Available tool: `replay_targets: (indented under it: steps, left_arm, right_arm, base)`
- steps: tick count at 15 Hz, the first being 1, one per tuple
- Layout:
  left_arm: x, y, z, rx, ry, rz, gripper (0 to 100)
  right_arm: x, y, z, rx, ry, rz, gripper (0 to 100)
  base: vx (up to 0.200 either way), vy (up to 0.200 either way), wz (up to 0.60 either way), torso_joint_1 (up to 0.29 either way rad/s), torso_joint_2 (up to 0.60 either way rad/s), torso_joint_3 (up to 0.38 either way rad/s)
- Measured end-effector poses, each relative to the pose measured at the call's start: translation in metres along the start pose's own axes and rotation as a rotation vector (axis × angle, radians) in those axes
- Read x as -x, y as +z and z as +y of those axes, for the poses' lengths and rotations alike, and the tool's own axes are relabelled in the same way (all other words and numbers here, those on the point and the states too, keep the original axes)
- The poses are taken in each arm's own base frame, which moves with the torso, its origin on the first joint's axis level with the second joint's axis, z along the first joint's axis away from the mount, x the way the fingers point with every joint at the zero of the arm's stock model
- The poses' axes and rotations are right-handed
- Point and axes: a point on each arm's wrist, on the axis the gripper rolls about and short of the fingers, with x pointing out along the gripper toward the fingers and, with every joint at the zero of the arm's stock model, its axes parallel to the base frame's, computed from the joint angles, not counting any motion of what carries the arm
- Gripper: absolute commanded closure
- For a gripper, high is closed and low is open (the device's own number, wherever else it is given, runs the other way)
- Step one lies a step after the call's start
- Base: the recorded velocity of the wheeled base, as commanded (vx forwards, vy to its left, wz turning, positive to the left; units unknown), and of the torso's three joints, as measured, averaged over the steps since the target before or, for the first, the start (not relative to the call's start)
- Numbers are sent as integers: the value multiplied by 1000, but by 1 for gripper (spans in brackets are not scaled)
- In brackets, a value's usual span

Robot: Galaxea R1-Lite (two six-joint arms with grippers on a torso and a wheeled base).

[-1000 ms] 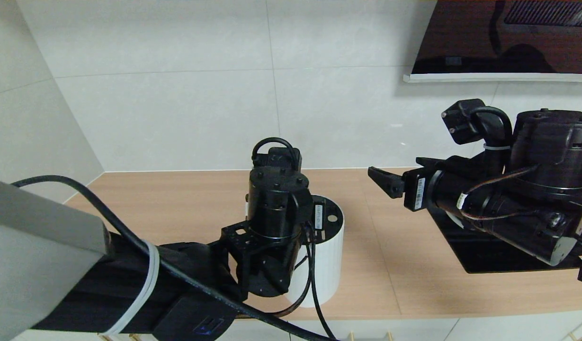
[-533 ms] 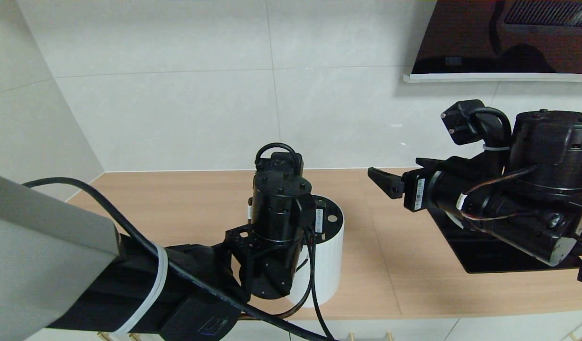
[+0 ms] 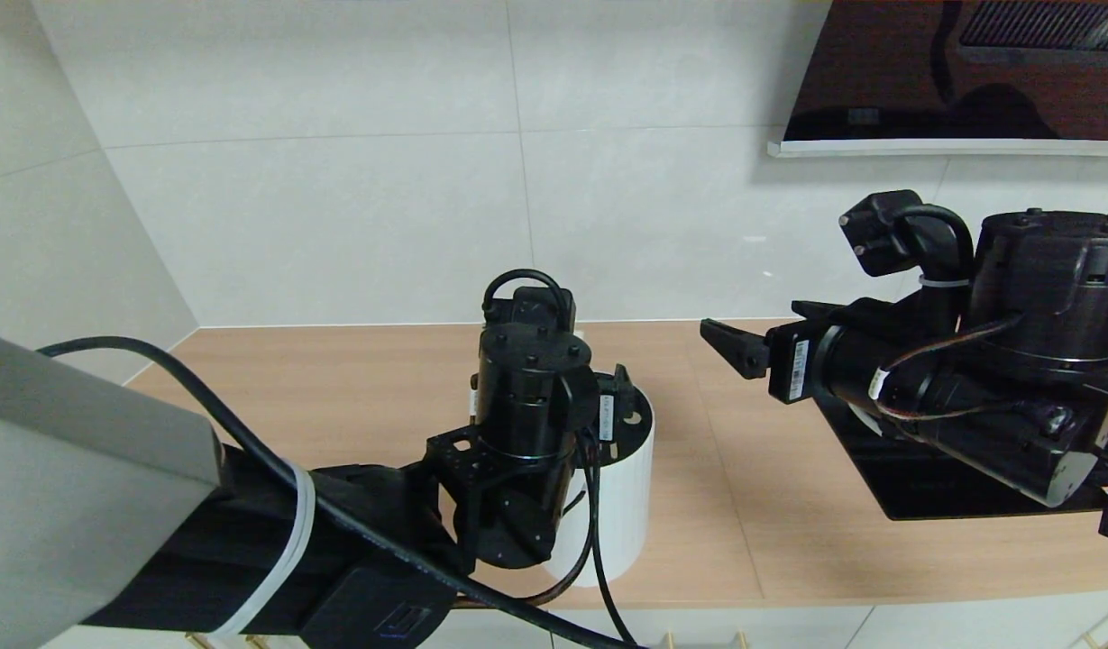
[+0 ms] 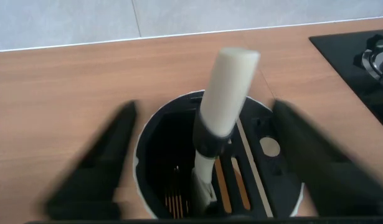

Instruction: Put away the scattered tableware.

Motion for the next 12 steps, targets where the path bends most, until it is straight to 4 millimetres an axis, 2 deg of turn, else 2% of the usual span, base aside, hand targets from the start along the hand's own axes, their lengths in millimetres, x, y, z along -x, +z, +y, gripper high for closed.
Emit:
replay_targets:
  steps: [6,8,12]
  left_arm:
    - [3,7,1,21,-6,-23,0]
    - [11,23,5,72,-30,-79,0]
    - [46,64,25,141,-149,-180,0]
  right_arm:
    - [0,0,0,0,0,-1,0]
    - [1,1,0,-1,0,-5,0]
    - [12,16,-2,-16,3,-56,0]
  base:
    - [0,0,0,0,0,0]
    - [0,0,0,0,0,0]
    - [0,0,0,0,0,0]
